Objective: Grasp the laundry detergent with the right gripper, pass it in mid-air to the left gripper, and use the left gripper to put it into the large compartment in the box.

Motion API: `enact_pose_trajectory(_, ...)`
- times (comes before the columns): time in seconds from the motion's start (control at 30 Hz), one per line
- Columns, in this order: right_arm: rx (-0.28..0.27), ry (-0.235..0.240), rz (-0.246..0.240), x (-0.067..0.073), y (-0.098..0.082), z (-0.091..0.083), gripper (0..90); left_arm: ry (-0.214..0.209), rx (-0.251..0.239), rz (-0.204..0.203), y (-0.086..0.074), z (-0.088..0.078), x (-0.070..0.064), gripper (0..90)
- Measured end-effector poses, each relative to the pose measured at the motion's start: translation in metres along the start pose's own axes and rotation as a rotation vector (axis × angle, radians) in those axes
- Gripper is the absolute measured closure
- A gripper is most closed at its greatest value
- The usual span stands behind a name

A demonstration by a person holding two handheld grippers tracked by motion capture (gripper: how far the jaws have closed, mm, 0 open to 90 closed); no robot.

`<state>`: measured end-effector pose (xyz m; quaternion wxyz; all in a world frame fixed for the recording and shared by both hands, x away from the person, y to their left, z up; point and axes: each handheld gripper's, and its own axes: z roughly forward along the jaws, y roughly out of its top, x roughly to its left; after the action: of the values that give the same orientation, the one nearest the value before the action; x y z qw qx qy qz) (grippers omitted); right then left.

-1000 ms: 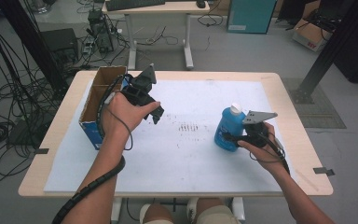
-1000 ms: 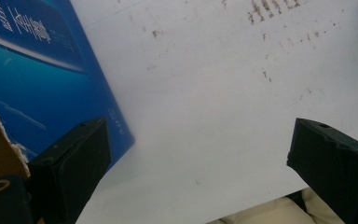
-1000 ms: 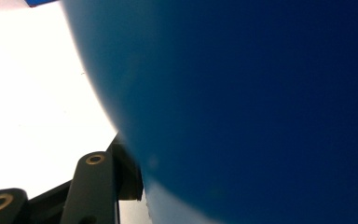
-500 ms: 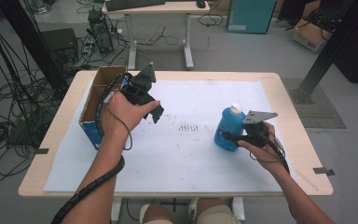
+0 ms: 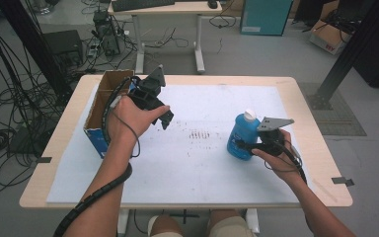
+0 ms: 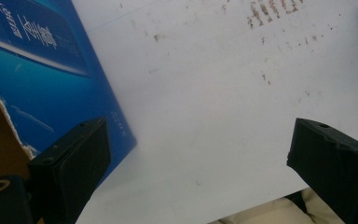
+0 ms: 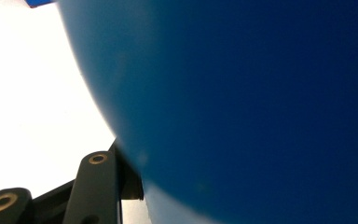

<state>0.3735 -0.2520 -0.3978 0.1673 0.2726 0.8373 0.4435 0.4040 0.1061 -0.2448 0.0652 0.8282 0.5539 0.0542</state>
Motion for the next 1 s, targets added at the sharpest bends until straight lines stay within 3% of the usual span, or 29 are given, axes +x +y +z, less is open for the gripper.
enact_pose_trajectory(0.47, -0.002, -0.001, 0.0, 0.0, 0.0, 0.0, 45.3, 0.02, 0.008, 0.019, 0.002, -0.007, -0.001, 6.3)
enact_pose_trajectory(1.0, -0.004, -0.002, 0.003, 0.001, 0.0, 0.0, 45.2, 0.015, 0.01, 0.044, 0.005, -0.011, -0.004, 6.3)
